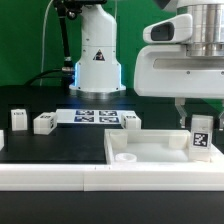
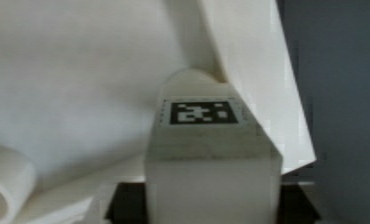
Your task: Assemble one leg
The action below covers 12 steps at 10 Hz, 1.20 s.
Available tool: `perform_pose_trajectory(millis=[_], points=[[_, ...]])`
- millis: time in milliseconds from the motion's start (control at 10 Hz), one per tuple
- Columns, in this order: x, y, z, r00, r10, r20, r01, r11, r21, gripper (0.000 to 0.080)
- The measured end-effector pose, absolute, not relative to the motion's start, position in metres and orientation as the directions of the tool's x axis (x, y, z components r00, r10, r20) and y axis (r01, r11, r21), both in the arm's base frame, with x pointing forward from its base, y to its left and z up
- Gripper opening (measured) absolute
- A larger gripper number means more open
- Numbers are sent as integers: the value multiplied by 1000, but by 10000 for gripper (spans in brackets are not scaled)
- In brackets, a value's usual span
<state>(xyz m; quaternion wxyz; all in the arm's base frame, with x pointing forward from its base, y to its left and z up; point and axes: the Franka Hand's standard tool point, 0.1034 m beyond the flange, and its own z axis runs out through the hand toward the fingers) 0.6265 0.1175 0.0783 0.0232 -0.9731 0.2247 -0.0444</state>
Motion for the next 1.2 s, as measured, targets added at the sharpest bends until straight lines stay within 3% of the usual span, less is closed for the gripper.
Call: perform_pose_trajectory(millis=[500,900,1200], points=[[627,111,77,582,-813,12,-806,-579,-121,292],[623,113,77,132,-990,-38,-986,-128,-105,292],[622,111,77,-37,-995,-91,-995,45,-92,294]])
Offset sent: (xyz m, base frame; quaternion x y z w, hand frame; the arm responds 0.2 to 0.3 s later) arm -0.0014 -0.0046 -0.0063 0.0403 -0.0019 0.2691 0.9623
